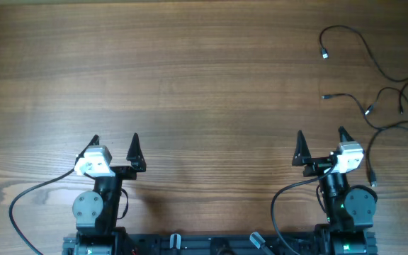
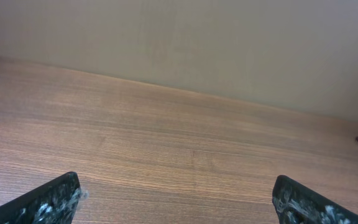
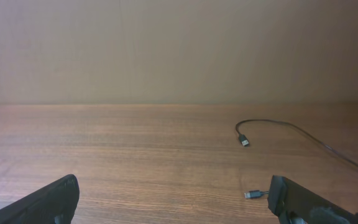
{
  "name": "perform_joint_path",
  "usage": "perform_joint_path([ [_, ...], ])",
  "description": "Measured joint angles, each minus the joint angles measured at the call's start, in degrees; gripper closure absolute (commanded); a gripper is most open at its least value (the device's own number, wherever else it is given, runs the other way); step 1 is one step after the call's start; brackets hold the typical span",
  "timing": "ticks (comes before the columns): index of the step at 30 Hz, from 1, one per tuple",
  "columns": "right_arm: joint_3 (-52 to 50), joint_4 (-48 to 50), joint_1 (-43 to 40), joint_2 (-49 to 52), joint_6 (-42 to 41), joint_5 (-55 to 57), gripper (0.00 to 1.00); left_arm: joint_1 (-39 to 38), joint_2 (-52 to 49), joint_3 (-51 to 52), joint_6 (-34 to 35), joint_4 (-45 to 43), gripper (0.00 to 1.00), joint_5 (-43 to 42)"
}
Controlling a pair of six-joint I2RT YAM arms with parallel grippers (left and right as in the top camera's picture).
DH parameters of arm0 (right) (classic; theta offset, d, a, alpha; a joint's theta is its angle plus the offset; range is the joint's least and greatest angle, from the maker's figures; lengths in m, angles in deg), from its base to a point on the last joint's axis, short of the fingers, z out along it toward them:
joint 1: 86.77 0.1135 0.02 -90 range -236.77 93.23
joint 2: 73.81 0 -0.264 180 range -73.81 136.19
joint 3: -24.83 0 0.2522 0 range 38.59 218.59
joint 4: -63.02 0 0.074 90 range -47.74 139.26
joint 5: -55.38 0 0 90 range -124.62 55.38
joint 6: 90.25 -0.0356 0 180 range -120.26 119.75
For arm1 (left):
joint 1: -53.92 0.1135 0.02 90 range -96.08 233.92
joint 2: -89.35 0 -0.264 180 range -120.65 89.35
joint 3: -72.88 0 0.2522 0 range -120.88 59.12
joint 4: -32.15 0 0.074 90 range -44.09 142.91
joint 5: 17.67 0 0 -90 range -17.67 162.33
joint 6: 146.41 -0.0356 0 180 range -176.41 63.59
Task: Untangle cables
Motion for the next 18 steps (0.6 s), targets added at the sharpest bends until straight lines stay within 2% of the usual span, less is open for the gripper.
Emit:
perform_joint_path([
  [18,0.00,0.02,0.26,0.00,1.51,0.00,0.00,0.00,0.00,0.00,0.00,0.00,0.00,0.00],
])
